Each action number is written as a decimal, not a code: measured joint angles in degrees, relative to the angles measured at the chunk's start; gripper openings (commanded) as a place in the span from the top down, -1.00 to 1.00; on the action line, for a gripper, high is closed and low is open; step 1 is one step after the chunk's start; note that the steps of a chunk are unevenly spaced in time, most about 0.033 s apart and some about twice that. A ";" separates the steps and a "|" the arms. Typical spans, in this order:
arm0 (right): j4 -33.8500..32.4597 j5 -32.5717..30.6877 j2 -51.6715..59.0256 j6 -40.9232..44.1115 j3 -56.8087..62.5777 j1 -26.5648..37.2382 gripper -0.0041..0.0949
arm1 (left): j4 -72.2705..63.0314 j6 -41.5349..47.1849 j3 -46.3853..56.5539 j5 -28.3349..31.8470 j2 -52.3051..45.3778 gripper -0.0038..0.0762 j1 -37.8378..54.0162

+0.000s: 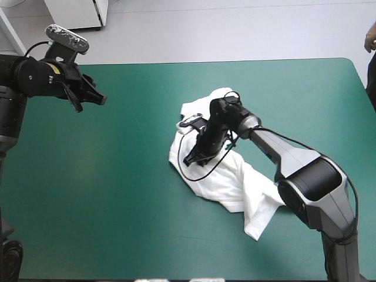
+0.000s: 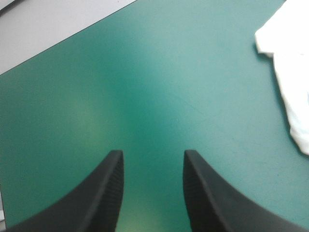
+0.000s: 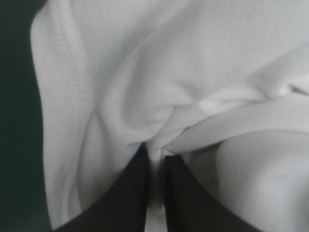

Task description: Fold the cloth

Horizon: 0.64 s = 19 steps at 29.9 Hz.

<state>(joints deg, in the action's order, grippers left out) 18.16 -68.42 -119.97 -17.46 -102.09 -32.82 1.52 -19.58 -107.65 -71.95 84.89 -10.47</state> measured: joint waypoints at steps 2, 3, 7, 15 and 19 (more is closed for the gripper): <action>1.00 -0.42 0.00 -0.17 -0.89 -3.08 0.94 | 0.00 0.11 0.00 0.00 -0.13 0.15 0.00; 1.22 -0.48 0.00 -0.24 -1.11 -4.20 0.94 | 0.00 0.11 0.00 0.00 -0.18 0.15 0.00; 2.04 -1.05 0.00 -0.42 -1.51 -8.51 0.94 | 0.04 0.11 0.00 0.00 -0.23 0.15 0.00; -0.44 -1.50 0.40 -0.05 -1.58 -9.62 0.91 | 0.19 0.11 0.00 0.00 -0.52 0.15 0.00; -0.36 -1.63 1.38 0.80 -1.58 -7.99 0.65 | 0.19 0.11 0.00 0.00 -1.17 0.15 0.00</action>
<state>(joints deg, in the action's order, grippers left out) 17.80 -70.05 -118.59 -16.67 -103.67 -40.82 1.72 -19.46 -107.65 -71.95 83.72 -10.47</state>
